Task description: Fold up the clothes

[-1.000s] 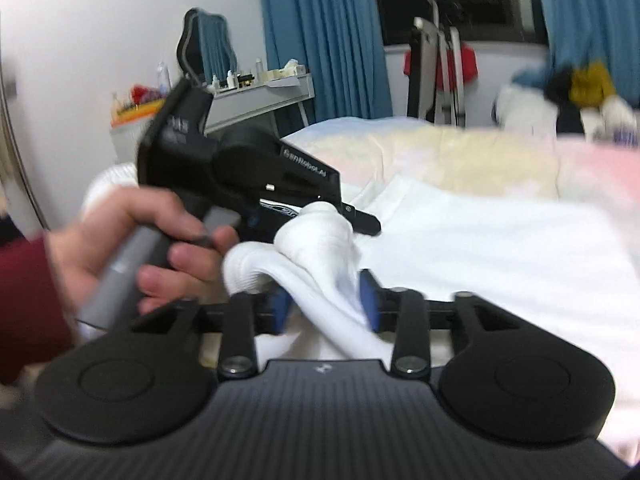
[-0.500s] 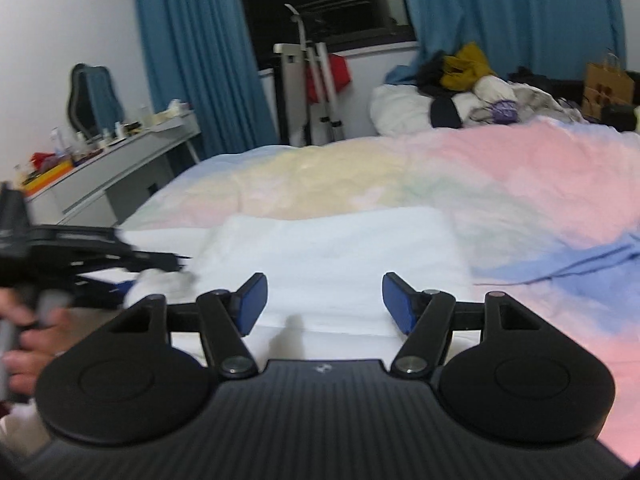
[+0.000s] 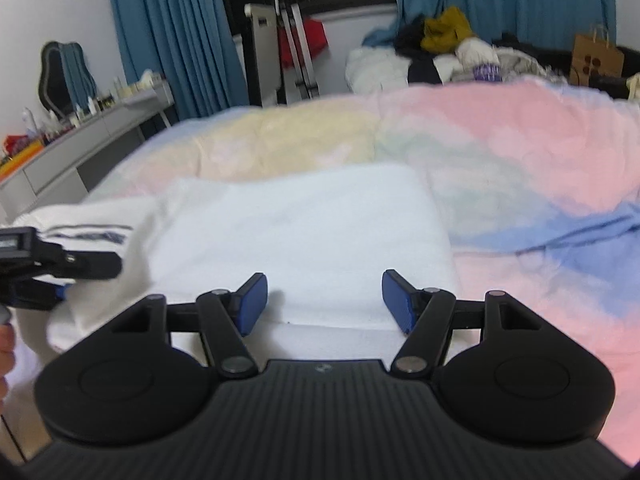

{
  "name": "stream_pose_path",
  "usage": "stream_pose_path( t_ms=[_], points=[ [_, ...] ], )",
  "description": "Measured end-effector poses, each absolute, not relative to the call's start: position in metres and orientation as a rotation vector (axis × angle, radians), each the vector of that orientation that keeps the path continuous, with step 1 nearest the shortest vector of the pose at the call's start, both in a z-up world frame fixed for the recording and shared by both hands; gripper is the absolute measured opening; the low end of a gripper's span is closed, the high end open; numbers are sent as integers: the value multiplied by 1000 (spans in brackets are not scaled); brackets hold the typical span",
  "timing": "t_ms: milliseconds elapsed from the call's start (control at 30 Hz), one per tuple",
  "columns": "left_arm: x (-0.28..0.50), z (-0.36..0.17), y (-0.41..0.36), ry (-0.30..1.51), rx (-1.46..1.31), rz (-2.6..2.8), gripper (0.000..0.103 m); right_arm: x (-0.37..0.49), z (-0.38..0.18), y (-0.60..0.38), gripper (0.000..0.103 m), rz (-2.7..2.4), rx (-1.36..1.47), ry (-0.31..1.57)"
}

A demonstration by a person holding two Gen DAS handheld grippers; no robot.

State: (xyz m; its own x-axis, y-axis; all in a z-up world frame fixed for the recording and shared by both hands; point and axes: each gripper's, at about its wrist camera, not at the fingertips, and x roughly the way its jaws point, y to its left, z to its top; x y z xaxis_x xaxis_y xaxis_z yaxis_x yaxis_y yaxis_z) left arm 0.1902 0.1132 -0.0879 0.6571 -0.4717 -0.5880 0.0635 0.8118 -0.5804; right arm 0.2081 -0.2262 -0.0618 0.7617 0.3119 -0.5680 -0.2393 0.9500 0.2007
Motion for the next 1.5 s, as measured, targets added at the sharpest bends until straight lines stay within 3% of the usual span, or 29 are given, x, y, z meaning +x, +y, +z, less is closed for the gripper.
stream_pose_path(
  t_ms=[667, 1100, 1500],
  points=[
    [162, -84, 127, 768, -592, -276, 74, 210, -71, -214, 68, 329, 57, 613],
    [94, -31, 223, 719, -604, 12, 79, 211, -64, -225, 66, 334, 154, 624],
    [47, -57, 302, 600, -875, 181, 82, 210, -50, -223, 67, 311, 176, 584]
  ],
)
